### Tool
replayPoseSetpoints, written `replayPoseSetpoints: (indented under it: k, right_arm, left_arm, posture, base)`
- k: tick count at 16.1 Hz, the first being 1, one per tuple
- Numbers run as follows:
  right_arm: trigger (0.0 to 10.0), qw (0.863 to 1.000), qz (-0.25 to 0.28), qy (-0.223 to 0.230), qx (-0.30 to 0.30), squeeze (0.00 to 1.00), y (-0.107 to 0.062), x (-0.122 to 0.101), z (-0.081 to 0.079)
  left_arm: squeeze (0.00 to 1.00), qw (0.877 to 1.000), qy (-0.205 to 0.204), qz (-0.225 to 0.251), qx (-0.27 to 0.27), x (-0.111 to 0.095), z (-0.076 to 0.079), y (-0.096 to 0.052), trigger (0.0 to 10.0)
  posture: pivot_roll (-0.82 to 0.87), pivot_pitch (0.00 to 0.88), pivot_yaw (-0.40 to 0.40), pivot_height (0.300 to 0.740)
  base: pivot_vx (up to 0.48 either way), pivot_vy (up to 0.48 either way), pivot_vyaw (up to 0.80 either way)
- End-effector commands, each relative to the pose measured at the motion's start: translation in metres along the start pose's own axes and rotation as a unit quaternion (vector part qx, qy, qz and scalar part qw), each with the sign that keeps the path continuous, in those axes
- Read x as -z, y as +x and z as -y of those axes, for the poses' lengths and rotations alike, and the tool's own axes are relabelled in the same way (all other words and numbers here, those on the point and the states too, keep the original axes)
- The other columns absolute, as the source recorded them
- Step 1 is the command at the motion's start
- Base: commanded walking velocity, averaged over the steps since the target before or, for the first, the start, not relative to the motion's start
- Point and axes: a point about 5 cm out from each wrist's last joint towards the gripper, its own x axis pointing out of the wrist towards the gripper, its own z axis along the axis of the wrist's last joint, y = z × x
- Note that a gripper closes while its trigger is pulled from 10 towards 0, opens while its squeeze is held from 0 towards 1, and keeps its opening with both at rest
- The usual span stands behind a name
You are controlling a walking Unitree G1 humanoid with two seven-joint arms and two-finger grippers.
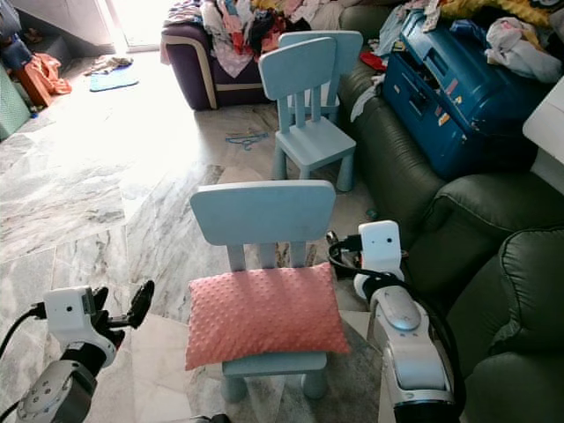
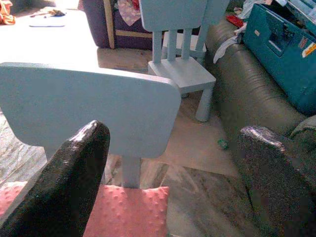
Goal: Move the pillow to the sofa
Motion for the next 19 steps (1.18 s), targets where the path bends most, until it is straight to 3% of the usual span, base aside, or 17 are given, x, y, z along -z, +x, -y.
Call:
replayPoseSetpoints:
  k: [1, 19]
  right_arm:
    - [10.0, 1.000, 0.013, 0.001, -0.005, 0.00, 0.000, -0.008, -0.003]
    - [10.0, 0.999, -0.024, -0.004, -0.033, 0.00, -0.022, 0.004, -0.008]
  left_arm:
    - [0.00, 1.000, 0.002, -0.003, -0.005, -0.001, -0.001, -0.003, 10.0]
    - [0.00, 0.999, -0.005, -0.046, -0.013, 0.016, 0.004, -0.032, 10.0]
  posture:
    - [-0.15, 0.109, 0.041, 0.740]
    - [-0.13, 0.215, 0.033, 0.740]
  base:
    - [0.000, 0.000, 0.00]
    - [0.000, 0.000, 0.00]
